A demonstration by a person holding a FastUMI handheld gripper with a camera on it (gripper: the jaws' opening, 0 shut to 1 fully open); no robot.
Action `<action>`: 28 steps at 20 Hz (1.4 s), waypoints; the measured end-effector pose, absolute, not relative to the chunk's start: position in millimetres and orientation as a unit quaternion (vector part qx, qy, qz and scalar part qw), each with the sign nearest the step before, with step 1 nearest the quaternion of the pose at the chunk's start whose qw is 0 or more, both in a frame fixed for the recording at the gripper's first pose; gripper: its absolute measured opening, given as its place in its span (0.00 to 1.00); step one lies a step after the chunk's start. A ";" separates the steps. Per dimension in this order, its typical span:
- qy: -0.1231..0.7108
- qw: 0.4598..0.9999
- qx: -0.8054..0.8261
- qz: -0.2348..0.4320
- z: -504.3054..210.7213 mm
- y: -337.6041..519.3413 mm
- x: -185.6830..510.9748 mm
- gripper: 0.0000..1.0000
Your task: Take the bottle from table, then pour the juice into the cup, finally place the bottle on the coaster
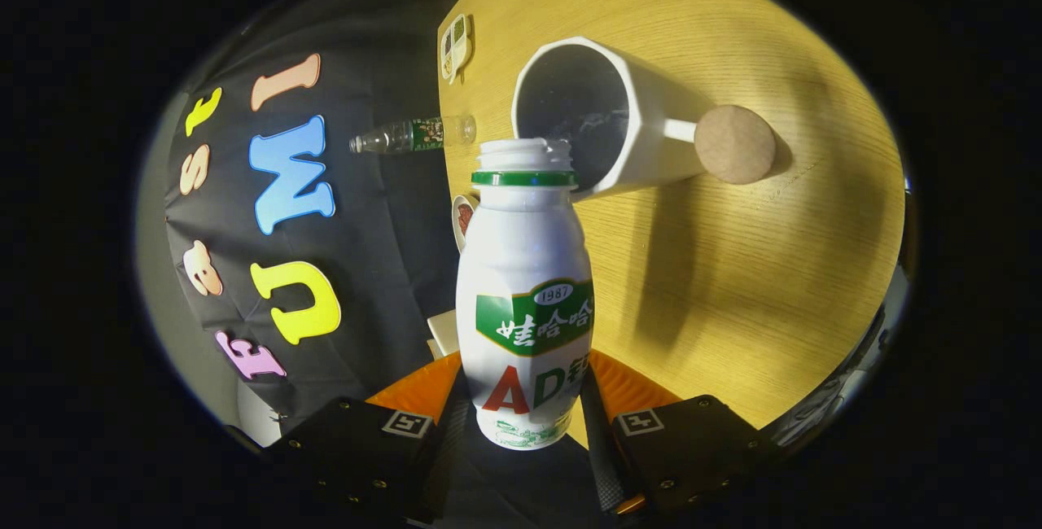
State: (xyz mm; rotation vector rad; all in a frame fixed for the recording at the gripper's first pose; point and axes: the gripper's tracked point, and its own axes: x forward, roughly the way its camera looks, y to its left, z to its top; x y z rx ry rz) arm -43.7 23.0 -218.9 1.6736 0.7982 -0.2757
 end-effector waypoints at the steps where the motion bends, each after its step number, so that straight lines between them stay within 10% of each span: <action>1: 0.345 0.591 0.720 -0.118 -218.9 23.3 -43.8 0.67; 28: 0.373 0.524 0.761 -0.086 -197.6 17.6 -52.2 0.68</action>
